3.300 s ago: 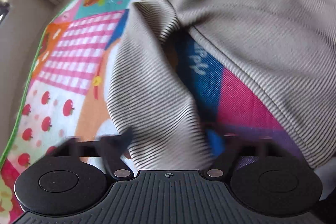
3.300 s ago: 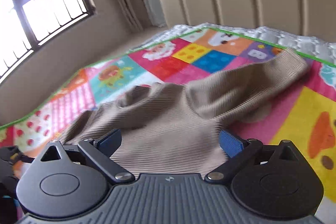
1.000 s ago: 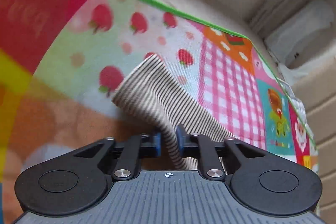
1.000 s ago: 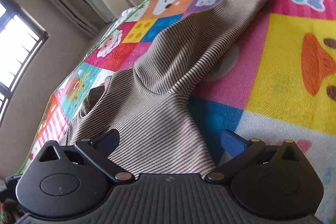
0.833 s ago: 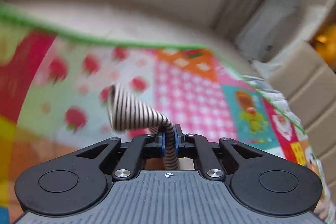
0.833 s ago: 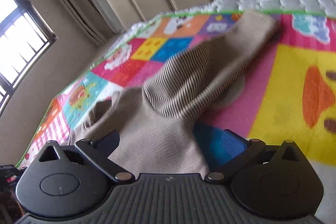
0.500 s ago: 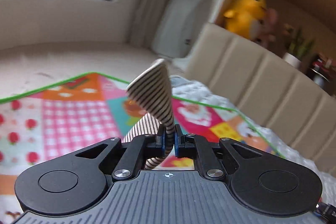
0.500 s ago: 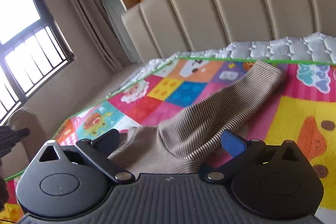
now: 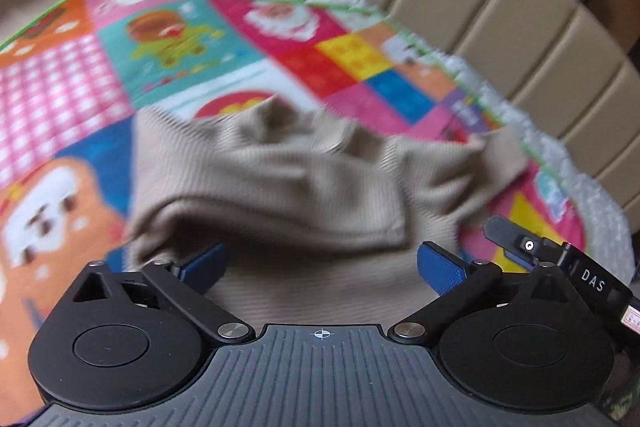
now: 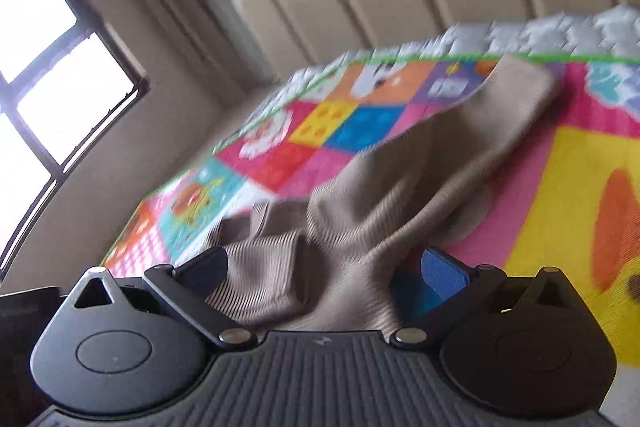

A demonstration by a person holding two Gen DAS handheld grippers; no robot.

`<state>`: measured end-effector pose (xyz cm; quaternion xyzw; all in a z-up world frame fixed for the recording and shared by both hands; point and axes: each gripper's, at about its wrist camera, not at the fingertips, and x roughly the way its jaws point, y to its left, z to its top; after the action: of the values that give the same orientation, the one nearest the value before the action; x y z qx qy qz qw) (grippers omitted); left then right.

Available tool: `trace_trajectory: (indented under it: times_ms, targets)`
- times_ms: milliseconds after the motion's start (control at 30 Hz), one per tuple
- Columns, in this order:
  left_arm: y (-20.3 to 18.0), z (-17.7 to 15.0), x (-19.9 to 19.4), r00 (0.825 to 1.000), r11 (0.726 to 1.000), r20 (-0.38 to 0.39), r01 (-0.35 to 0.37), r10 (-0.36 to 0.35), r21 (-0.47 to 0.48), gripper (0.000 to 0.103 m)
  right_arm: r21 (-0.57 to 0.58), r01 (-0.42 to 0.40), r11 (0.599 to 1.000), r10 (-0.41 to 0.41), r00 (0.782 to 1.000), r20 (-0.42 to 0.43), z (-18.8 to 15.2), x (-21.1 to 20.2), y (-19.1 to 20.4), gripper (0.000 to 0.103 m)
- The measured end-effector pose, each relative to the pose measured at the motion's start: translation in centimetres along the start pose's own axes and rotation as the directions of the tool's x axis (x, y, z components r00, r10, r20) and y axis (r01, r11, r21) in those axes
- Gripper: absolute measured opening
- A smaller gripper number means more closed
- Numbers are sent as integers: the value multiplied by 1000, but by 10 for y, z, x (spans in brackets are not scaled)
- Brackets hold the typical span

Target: Fold clothes

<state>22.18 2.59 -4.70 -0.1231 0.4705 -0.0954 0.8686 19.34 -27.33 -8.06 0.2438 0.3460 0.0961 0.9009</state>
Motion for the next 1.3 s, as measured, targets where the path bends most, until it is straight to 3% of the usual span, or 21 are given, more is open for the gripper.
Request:
trace_trajectory:
  times_ms: [100, 133, 267, 367, 533, 600, 633, 667, 733, 900, 1000, 1100, 1133, 1167, 1233, 1300]
  targets:
    - [26, -2, -14, 994, 998, 84, -63, 64, -21, 103, -76, 40, 996, -45, 997, -68, -14, 16, 9, 103]
    - [30, 0, -13, 988, 994, 110, -107, 105, 11, 103, -109, 68, 992, -76, 994, -75, -18, 18, 14, 101]
    - [39, 6, -5, 955, 951, 176, -266, 238, 158, 103, -200, 125, 972, -140, 988, -59, -19, 23, 34, 68]
    - [53, 10, 11, 979, 970, 96, -192, 179, 148, 103, -249, 127, 960, -136, 990, -22, -7, 42, 54, 67]
    - [70, 11, 22, 959, 944, 85, -281, 270, 175, 103, -268, 99, 958, -124, 989, -78, -2, 100, 78, 68]
    - [83, 14, 33, 952, 943, 36, -305, 303, 135, 103, -311, 112, 944, -148, 984, -95, -11, 114, 88, 66]
    - [91, 16, 40, 951, 946, 1, -308, 309, 102, 103, -352, 114, 929, -154, 984, -87, -13, 115, 94, 59]
    - [98, 18, 48, 949, 947, -29, -312, 315, 72, 103, -399, 113, 910, -155, 985, -74, -12, 115, 101, 36]
    - [103, 21, 57, 943, 943, -49, -328, 331, 53, 103, -464, 107, 879, -146, 988, -48, -5, 113, 113, 5]
    - [98, 20, 57, 929, 926, -38, -363, 368, 103, 103, -516, 163, 841, -130, 986, 100, 37, 92, 124, 5]
    - [95, 17, 50, 922, 916, -22, -380, 386, 126, 103, -518, 179, 836, -161, 984, 81, 36, 97, 109, 5]
    - [86, 13, 37, 921, 907, 19, -388, 390, 163, 103, -548, 202, 811, -224, 974, 27, 7, 114, 86, 6]
    - [84, 13, 32, 929, 915, 34, -368, 367, 166, 103, -576, 209, 790, -234, 972, 32, -3, 117, 80, 7]
    - [82, 14, 24, 954, 942, 50, -299, 295, 149, 103, -603, 217, 768, -244, 969, 38, -14, 121, 74, 9]
    - [80, 17, 10, 986, 982, 86, -152, 142, 116, 103, -644, 226, 731, -251, 967, 55, -19, 119, 75, 11]
    - [79, 21, -1, 992, 996, 120, 35, -44, 76, 103, -679, 249, 690, -268, 960, 80, -20, 117, 77, 12]
